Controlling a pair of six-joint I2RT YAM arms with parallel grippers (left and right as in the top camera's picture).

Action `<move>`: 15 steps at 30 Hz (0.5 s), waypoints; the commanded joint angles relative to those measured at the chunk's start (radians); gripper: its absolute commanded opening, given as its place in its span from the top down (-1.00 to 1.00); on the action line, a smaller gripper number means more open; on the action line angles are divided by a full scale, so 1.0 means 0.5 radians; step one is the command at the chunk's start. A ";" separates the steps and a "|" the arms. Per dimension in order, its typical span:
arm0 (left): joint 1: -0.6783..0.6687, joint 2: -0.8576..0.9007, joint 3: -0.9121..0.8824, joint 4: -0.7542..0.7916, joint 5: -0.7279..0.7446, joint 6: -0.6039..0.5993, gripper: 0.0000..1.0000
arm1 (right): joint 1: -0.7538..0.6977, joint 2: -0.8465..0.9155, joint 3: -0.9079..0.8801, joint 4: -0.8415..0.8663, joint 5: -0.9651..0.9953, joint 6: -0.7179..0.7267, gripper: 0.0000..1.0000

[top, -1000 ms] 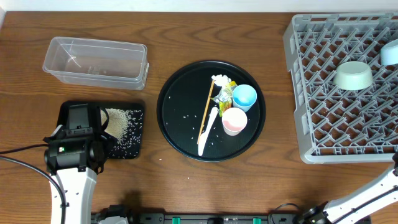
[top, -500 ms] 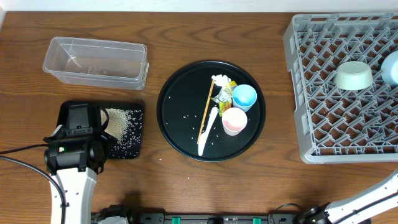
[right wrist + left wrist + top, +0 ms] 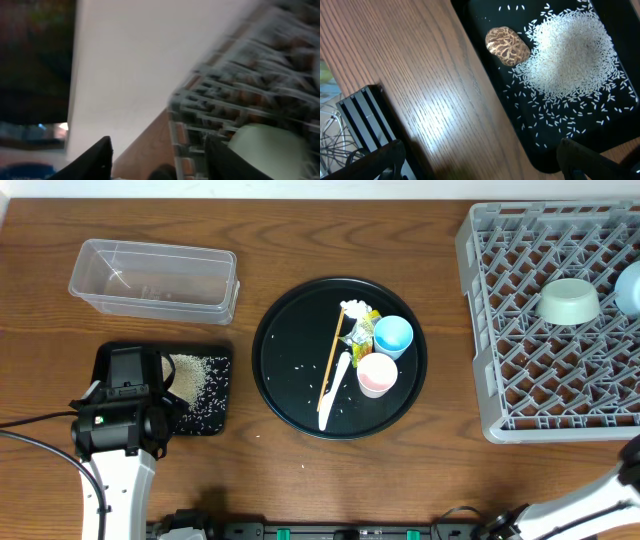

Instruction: Sort waste into correct bins and load items into the dishwasher rack

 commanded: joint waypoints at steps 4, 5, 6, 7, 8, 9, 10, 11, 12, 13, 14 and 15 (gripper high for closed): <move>0.009 -0.007 0.027 -0.008 -0.041 -0.011 -0.96 | 0.362 -0.547 0.009 -0.343 0.495 -0.423 -0.94; 0.008 -0.007 0.027 -0.008 -0.041 -0.011 -0.96 | 0.435 -0.608 0.009 -0.419 0.580 -0.475 -0.99; 0.009 -0.007 0.027 -0.008 -0.041 -0.011 -0.96 | 0.503 -0.654 0.009 -0.482 0.662 -0.514 -0.98; 0.009 -0.007 0.027 -0.008 -0.041 -0.011 -0.96 | 0.600 -0.706 0.009 -0.567 0.769 -0.571 -0.98; 0.009 -0.007 0.027 -0.008 -0.041 -0.011 -0.96 | 0.691 -0.747 0.009 -0.645 0.865 -0.620 -0.99; 0.009 -0.007 0.027 -0.008 -0.041 -0.011 -0.96 | 0.774 -0.774 0.009 -0.710 0.956 -0.652 -0.98; 0.009 -0.007 0.027 -0.008 -0.041 -0.011 -0.96 | 0.879 -0.799 0.009 -0.793 1.067 -0.684 -0.99; 0.009 -0.007 0.027 -0.008 -0.041 -0.011 -0.96 | 0.986 -0.815 0.009 -0.877 1.175 -0.694 -0.98; 0.009 -0.007 0.027 -0.008 -0.041 -0.011 -0.96 | 1.082 -0.816 0.009 -0.949 1.264 -0.694 -0.98; 0.009 -0.007 0.027 -0.008 -0.041 -0.011 -0.95 | 1.191 -0.816 0.009 -1.027 1.355 -0.694 -0.99; 0.009 -0.007 0.027 -0.008 -0.041 -0.011 -0.96 | 1.296 -0.806 0.008 -1.101 1.435 -0.694 -0.98; 0.009 -0.007 0.027 -0.008 -0.041 -0.011 -0.95 | 1.402 -0.792 0.008 -1.164 1.510 -0.694 -0.98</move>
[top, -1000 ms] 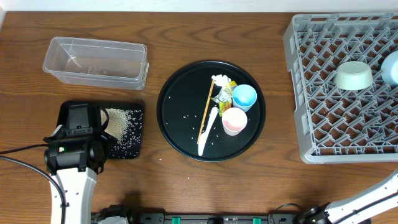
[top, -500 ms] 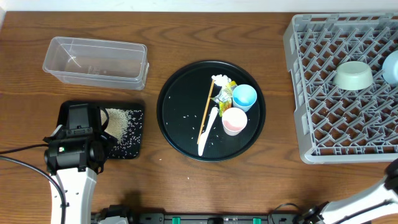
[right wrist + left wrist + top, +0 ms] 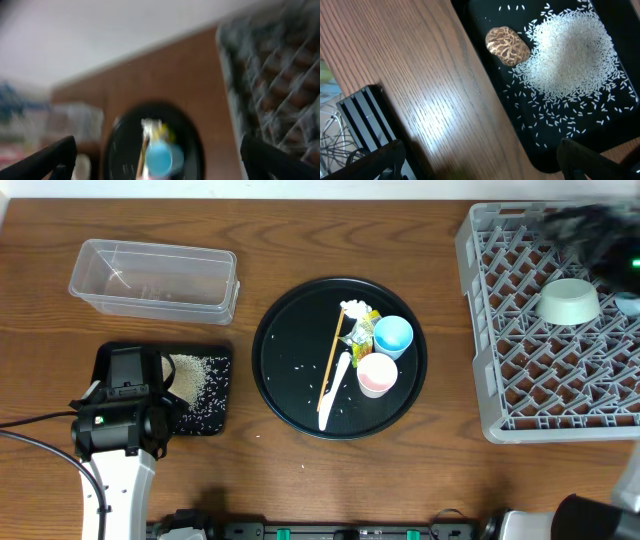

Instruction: Sort waste into correct bins and load items into the dishwasher rack

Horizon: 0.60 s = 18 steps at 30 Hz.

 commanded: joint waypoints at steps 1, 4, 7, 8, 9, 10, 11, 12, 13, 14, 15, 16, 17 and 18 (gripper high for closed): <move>0.009 -0.006 0.027 -0.006 -0.041 -0.011 -0.96 | 0.302 0.031 -0.004 -0.130 0.454 -0.101 -0.98; 0.008 -0.006 0.027 -0.007 -0.041 -0.011 -0.96 | 0.576 0.083 -0.004 -0.246 0.558 -0.102 -0.99; 0.009 -0.006 0.027 -0.006 -0.041 -0.011 -0.95 | 0.818 0.134 -0.004 -0.301 0.598 -0.101 -0.98; 0.008 -0.006 0.027 -0.006 -0.041 -0.011 -0.96 | 0.882 0.142 -0.004 -0.314 0.621 -0.101 -0.98; 0.009 -0.006 0.027 -0.006 -0.041 -0.011 -0.96 | 0.961 0.151 -0.004 -0.334 0.667 -0.101 -0.98; 0.009 -0.006 0.027 -0.007 -0.041 -0.011 -0.96 | 1.020 0.158 -0.004 -0.346 0.706 -0.102 -0.98; 0.009 -0.006 0.027 -0.006 -0.041 -0.011 -0.96 | 1.085 0.161 -0.004 -0.362 0.769 -0.102 -0.98; 0.009 -0.006 0.027 -0.007 -0.041 -0.011 -0.96 | 1.141 0.166 -0.004 -0.378 0.840 -0.102 -0.98; 0.009 -0.006 0.027 -0.006 -0.041 -0.011 -0.96 | 1.210 0.169 -0.004 -0.401 0.951 -0.102 -0.99; 0.009 -0.006 0.027 -0.007 -0.041 -0.011 -0.95 | 1.264 0.172 -0.004 -0.421 1.045 -0.101 -0.99; 0.009 -0.006 0.027 -0.007 -0.041 -0.011 -0.96 | 1.325 0.177 -0.004 -0.446 1.151 -0.101 -0.99; 0.009 -0.006 0.027 -0.007 -0.041 -0.011 -0.96 | 1.388 0.182 -0.004 -0.468 1.245 -0.100 -0.99; 0.009 -0.006 0.027 -0.007 -0.041 -0.011 -0.96 | 1.446 0.188 -0.004 -0.484 1.308 -0.099 -0.99; 0.009 -0.006 0.027 -0.006 -0.041 -0.011 -0.96 | 1.498 0.195 -0.004 -0.494 1.346 -0.095 -0.99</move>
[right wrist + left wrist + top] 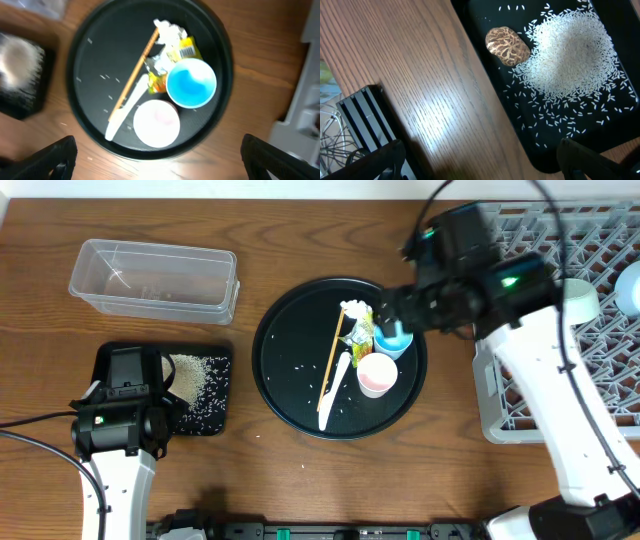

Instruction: Sort waste into correct bins and load items into the dishwasher rack

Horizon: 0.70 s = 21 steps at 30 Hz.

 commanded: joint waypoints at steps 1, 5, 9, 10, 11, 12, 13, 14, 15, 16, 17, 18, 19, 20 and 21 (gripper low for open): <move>0.009 -0.007 0.027 -0.006 -0.041 -0.011 -0.96 | 0.163 0.032 -0.002 -0.024 0.356 -0.010 -0.99; 0.009 -0.007 0.027 -0.007 -0.041 -0.011 -0.95 | 0.251 0.053 -0.002 -0.021 0.423 0.116 -0.98; 0.009 -0.007 0.027 -0.007 -0.041 -0.011 -0.96 | 0.217 0.074 -0.002 -0.020 0.451 0.201 -0.99; 0.009 -0.007 0.027 -0.006 -0.041 -0.011 -0.96 | 0.201 0.076 -0.002 -0.020 0.462 0.210 -0.99; 0.009 -0.007 0.027 -0.007 -0.041 -0.011 -0.96 | 0.179 0.078 -0.002 -0.021 0.504 0.230 -0.99; 0.009 -0.007 0.027 -0.007 -0.041 -0.011 -0.96 | 0.158 0.079 -0.002 -0.022 0.543 0.239 -0.98; 0.009 -0.007 0.027 -0.007 -0.041 -0.011 -0.96 | 0.130 0.079 -0.002 -0.023 0.578 0.239 -0.98; 0.009 -0.007 0.027 -0.007 -0.041 -0.011 -0.95 | 0.095 0.079 -0.002 -0.023 0.589 0.238 -0.98; 0.009 -0.007 0.027 -0.006 -0.041 -0.011 -0.96 | 0.072 0.079 -0.002 -0.023 0.587 0.238 -0.98; 0.009 -0.007 0.027 -0.007 -0.041 -0.011 -0.96 | 0.042 0.079 -0.002 -0.023 0.569 0.238 -0.99; 0.009 -0.007 0.027 -0.007 -0.041 -0.011 -0.95 | 0.018 0.079 -0.002 -0.023 0.536 0.237 -0.99; 0.008 -0.007 0.027 -0.006 -0.041 -0.011 -0.96 | 0.002 0.079 -0.002 -0.025 0.479 0.237 -0.99; 0.009 -0.007 0.027 -0.007 -0.041 -0.011 -0.96 | -0.008 0.079 -0.002 -0.033 0.401 0.235 -0.99; 0.009 -0.007 0.027 -0.007 -0.041 -0.011 -0.95 | -0.010 0.079 -0.002 -0.027 0.317 0.220 -0.98; 0.009 -0.007 0.027 -0.007 -0.041 -0.011 -0.96 | -0.009 0.079 -0.002 0.002 0.215 0.182 -0.98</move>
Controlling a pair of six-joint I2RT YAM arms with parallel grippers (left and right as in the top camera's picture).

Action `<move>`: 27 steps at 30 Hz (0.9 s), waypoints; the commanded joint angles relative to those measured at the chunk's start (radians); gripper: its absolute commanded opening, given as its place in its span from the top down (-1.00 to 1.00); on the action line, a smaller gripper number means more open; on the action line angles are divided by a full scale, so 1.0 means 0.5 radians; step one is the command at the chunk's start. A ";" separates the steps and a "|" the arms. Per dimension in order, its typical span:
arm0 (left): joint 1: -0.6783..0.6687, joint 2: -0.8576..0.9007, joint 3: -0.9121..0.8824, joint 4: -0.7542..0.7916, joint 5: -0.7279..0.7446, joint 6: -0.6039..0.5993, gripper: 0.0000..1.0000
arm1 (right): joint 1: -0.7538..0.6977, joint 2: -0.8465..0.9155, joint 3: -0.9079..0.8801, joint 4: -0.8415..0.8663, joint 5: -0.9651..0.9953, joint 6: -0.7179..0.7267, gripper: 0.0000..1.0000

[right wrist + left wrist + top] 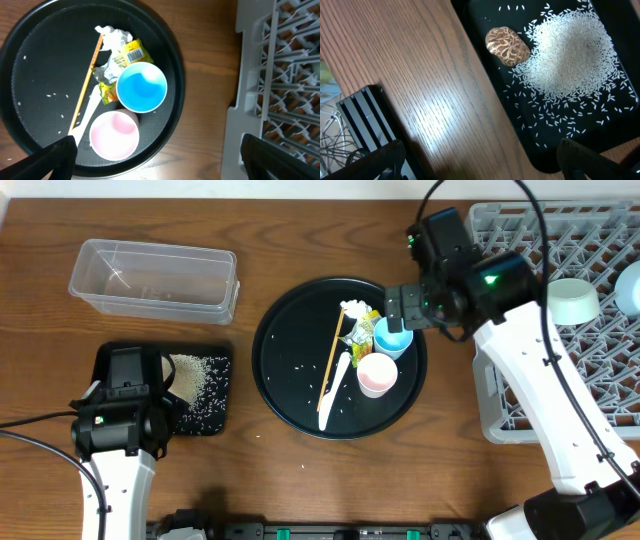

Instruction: Sort waste into correct bins and load items into the dishwasher rack

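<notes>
A round black tray (290, 390) holds a blue cup (393, 336), a pink cup (377, 375), a wooden chopstick (333, 360), a white utensil (332, 398) and a crumpled wrapper (360, 318). My right gripper (160, 167) hangs open above the tray's right side, the blue cup (141, 87) and pink cup (114, 136) below it, nothing between its fingers. The grey dishwasher rack (520, 390) stands at the right with a pale green bowl (571, 299) in it. My left gripper (480, 170) stays open over a square black tray (620, 15) with rice (570, 55) and a brown mushroom-like lump (507, 46).
A clear plastic bin (155, 280) stands at the back left. The rice tray (205, 415) lies in front of it, partly under my left wrist. A light blue item (630, 285) sits at the rack's right edge. The rack's wall (240, 130) is close beside the round tray.
My right gripper has shifted slightly toward the rack and sits lower over the cups; the rack's edge now shows in its wrist view. The left arm and all objects are unchanged.
At first my right arm was at the frame's lower right corner, its camera facing the wall and rack. Then it was a blur over the rack's far side, then over the round tray's right part, where it hangs open now. The left gripper stayed over the rice tray.
</notes>
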 commanded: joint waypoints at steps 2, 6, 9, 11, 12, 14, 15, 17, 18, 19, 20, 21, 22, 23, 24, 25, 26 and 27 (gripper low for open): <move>0.009 -0.006 0.027 -0.006 -0.041 -0.011 -0.96 | 0.019 0.013 -0.002 0.101 -0.363 -0.143 -0.99; 0.009 -0.006 0.027 -0.007 -0.041 -0.011 -0.96 | 0.132 0.015 -0.002 0.316 -0.424 -0.301 -0.98; 0.009 -0.006 0.027 -0.007 -0.041 -0.011 -0.96 | 0.232 0.027 -0.002 0.478 -0.363 -0.303 -0.98; 0.008 -0.006 0.027 -0.007 -0.041 -0.011 -0.96 | 0.292 0.045 -0.002 0.571 -0.322 -0.302 -0.98; 0.009 -0.006 0.027 -0.007 -0.041 -0.011 -0.96 | 0.318 0.063 -0.002 0.610 -0.304 -0.302 -0.99; 0.009 -0.006 0.027 -0.006 -0.041 -0.011 -0.96 | 0.359 0.104 -0.002 0.657 -0.270 -0.302 -0.98; 0.009 -0.006 0.027 -0.006 -0.041 -0.011 -0.96 | 0.374 0.127 -0.002 0.672 -0.254 -0.301 -0.98; 0.009 -0.006 0.027 -0.007 -0.041 -0.011 -0.96 | 0.390 0.186 -0.002 0.690 -0.242 -0.287 -0.98; 0.009 -0.006 0.027 -0.007 -0.041 -0.011 -0.96 | 0.393 0.224 -0.002 0.695 -0.242 -0.282 -0.98; 0.009 -0.006 0.027 -0.007 -0.041 -0.011 -0.96 | 0.394 0.256 -0.002 0.697 -0.237 -0.263 -0.98; 0.009 -0.006 0.027 -0.006 -0.041 -0.011 -0.96 | 0.393 0.291 -0.002 0.699 -0.237 -0.237 -0.98; 0.008 -0.006 0.027 -0.007 -0.041 -0.011 -0.96 | 0.391 0.321 -0.002 0.700 -0.238 -0.208 -0.99; 0.009 -0.006 0.027 -0.006 -0.041 -0.011 -0.95 | 0.391 0.343 -0.002 0.700 -0.237 -0.188 -0.99; 0.009 -0.006 0.027 -0.007 -0.041 -0.011 -0.96 | 0.391 0.366 -0.002 0.707 -0.238 -0.187 -0.99; 0.009 -0.006 0.027 -0.006 -0.041 -0.011 -0.95 | 0.391 0.381 -0.002 0.720 -0.237 -0.185 -0.97; 0.009 -0.006 0.027 -0.007 -0.041 -0.011 -0.96 | 0.391 0.388 -0.002 0.740 -0.237 -0.182 -0.98; 0.009 -0.006 0.027 -0.006 -0.041 -0.011 -0.95 | 0.391 0.388 -0.002 0.770 -0.237 -0.182 -0.98; 0.009 -0.006 0.027 -0.007 -0.041 -0.011 -0.96 | 0.391 0.388 -0.002 0.806 -0.238 -0.182 -0.99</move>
